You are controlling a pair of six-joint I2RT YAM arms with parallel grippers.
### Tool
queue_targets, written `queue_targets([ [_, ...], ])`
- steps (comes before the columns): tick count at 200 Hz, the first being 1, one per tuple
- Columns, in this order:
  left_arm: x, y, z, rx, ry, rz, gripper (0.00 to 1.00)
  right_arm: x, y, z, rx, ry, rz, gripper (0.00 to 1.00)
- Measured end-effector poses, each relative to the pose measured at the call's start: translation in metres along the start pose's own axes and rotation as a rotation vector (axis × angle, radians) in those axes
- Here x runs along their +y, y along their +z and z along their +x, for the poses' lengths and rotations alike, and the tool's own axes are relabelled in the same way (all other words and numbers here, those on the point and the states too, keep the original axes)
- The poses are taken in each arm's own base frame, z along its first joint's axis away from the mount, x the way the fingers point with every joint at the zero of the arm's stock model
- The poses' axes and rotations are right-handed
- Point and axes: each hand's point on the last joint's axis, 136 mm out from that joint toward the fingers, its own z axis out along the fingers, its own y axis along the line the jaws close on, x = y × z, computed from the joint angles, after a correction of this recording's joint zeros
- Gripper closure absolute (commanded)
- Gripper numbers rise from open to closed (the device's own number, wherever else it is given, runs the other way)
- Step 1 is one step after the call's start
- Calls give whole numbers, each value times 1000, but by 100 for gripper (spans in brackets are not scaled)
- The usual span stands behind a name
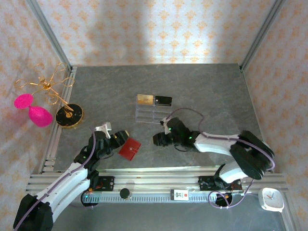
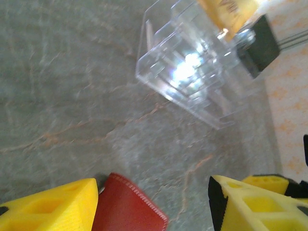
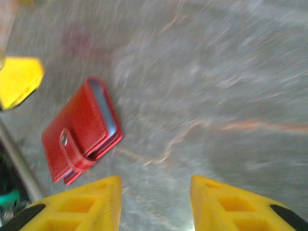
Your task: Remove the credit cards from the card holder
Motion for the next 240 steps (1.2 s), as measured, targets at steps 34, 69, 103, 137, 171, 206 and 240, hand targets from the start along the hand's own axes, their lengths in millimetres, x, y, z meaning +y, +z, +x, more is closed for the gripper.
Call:
queue_targets([
  [34,8,1,21,92,-3,-14,38,23,34,38,120,-36,-43,64],
  [69,13,2,42,185,3,-33,38,41,45,32,111,-40,-98,65],
  [103,7,1,56,237,15,-11,43,55,54,22,99,-44,-139,67],
  [137,2,-2,70,288,-28,29,48,53,58,18,86,-37,-121,67],
  [171,-2,-7,77,315,-41,45,41,47,56,16,67,-10,-94,66],
  [206,6,-10,84,333,-48,12,46,43,55,22,76,22,-85,66],
  [240,7,-7,87,347,-50,19,47,43,55,22,76,32,-88,67],
])
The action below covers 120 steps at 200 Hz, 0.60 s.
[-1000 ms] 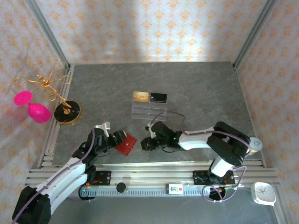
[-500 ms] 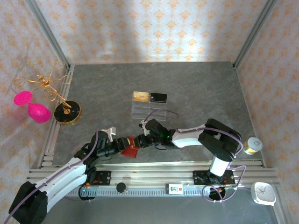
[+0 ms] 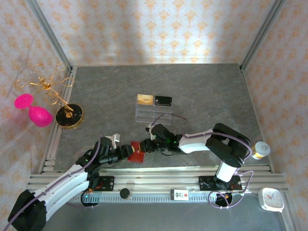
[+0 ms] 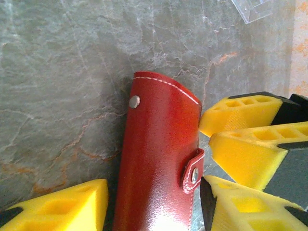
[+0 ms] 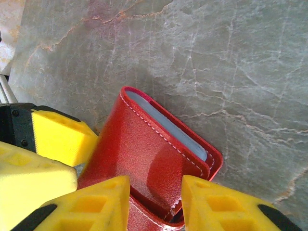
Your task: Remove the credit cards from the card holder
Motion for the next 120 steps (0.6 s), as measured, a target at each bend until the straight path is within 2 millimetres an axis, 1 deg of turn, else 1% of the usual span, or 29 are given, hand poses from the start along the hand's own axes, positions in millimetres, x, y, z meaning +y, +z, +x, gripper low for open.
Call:
queue_targets([
  [19,-1,2,0,2,3,11,54,-1,2,1,7,2,1,68],
  [50,-3,4,1,7,10,36,55,-1,5,-1,4,3,0,70],
  [77,-5,4,4,15,-3,60,69,-2,7,-1,3,8,0,71],
  [93,-7,4,6,20,-3,69,72,-2,7,-1,3,9,1,71],
  [120,-13,3,3,10,-9,94,85,-3,6,-2,-4,9,7,71],
])
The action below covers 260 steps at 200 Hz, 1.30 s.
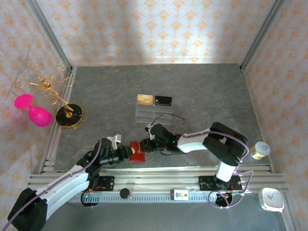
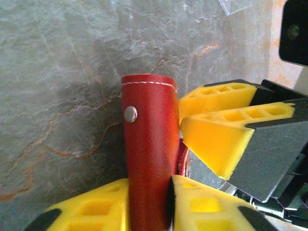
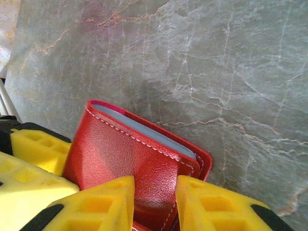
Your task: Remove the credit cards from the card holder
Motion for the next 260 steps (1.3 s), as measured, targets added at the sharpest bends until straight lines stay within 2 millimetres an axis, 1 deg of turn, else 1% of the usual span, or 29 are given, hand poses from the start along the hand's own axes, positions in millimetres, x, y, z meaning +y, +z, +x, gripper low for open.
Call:
queue_targets([
  [20,-7,0,-4,-17,3,28,95,-2,-4,-4,-18,1,19,71],
  [28,-10,0,-7,-26,6,40,100,-1,-8,-8,-32,-1,26,70],
  [42,-17,0,-12,-46,13,59,100,3,-22,-20,-80,-16,38,66],
  [51,-22,0,-17,-61,20,71,100,9,-34,-31,-129,-32,41,59],
  [59,-28,0,-22,-77,26,80,100,16,-48,-44,-185,-57,42,48],
  [62,-30,0,-24,-83,29,85,100,20,-53,-48,-204,-65,40,46],
  [73,-41,0,-33,-108,41,107,100,31,-74,-65,-288,-92,34,42],
  [80,-49,0,-38,-123,48,122,100,37,-85,-73,-334,-107,30,37],
  [87,-56,-1,-44,-141,56,136,100,43,-98,-81,-384,-123,29,35],
  [95,-65,0,-50,-156,66,153,100,47,-110,-88,-425,-133,33,34],
  [105,-77,0,-57,-172,82,169,100,48,-118,-92,-453,-141,45,34],
  [116,-91,2,-61,-181,105,187,100,43,-120,-92,-458,-143,70,34],
  [133,-114,3,-67,-200,143,218,100,30,-113,-87,-431,-136,124,34],
  [150,-132,3,-73,-225,173,239,100,18,-108,-82,-413,-123,172,34],
  [190,-130,10,-73,-231,182,208,100,11,-109,-84,-432,-118,227,34],
  [214,-127,10,-78,-261,175,188,100,11,-104,-90,-431,-119,267,39],
  [228,-123,9,-81,-278,170,168,100,11,-100,-93,-426,-120,289,44],
  [260,-120,7,-81,-284,170,148,100,11,-97,-96,-427,-122,321,65],
])
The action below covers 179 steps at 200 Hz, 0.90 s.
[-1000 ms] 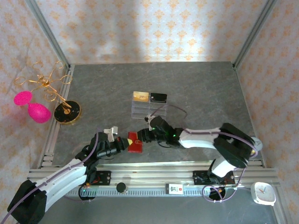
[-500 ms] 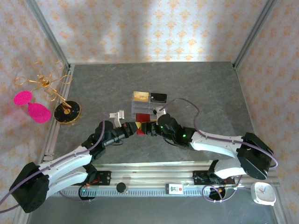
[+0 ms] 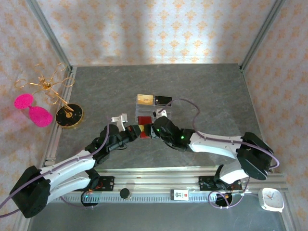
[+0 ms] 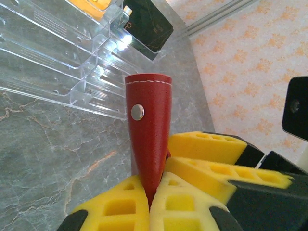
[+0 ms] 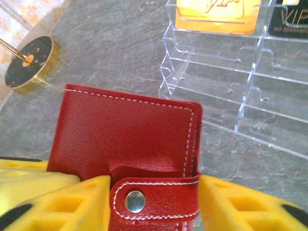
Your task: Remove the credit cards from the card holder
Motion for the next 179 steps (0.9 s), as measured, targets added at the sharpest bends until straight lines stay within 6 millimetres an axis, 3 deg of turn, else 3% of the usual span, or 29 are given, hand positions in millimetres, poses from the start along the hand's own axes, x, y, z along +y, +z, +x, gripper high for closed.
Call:
queue_targets([
  [46,-1,0,0,4,0,2,100,3,1,-3,-10,-2,14,84],
  [66,-1,0,1,8,-1,1,100,4,1,-2,-10,-4,11,100],
  [111,-1,0,3,15,-1,4,100,1,-1,-1,-17,3,16,100],
  [149,-14,-5,2,15,5,52,100,-57,-1,20,4,1,200,100],
  [179,-16,-6,10,47,-1,71,100,-68,-10,28,13,16,204,100],
])
